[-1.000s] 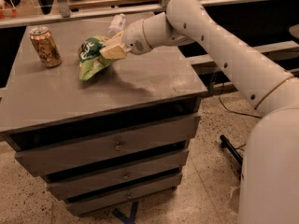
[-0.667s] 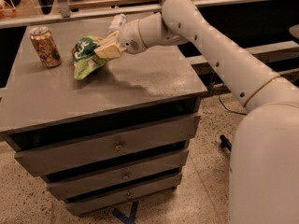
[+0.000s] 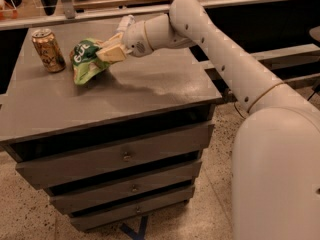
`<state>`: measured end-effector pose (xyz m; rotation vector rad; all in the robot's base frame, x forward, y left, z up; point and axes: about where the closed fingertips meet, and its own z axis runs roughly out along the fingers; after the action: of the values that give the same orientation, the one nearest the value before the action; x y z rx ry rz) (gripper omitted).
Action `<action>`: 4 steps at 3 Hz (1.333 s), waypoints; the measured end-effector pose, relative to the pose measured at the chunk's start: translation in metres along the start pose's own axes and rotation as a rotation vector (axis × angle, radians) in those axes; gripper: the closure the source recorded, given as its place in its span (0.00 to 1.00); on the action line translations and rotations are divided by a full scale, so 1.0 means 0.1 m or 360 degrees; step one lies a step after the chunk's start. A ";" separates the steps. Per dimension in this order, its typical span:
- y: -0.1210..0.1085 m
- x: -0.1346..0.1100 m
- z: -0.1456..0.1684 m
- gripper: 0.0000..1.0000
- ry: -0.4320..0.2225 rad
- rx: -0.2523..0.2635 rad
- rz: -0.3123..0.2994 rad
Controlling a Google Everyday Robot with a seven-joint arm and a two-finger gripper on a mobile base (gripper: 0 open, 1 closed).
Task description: Move green rice chip bag near orange can
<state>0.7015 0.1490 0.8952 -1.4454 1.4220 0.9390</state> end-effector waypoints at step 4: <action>-0.22 0.11 -0.43 0.00 0.0172 0.0233 0.0029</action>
Offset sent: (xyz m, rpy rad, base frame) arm 0.0048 -0.0094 0.0035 -0.0310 -0.0237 -0.0055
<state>0.7210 0.1044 0.9008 -1.3936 1.5519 0.7610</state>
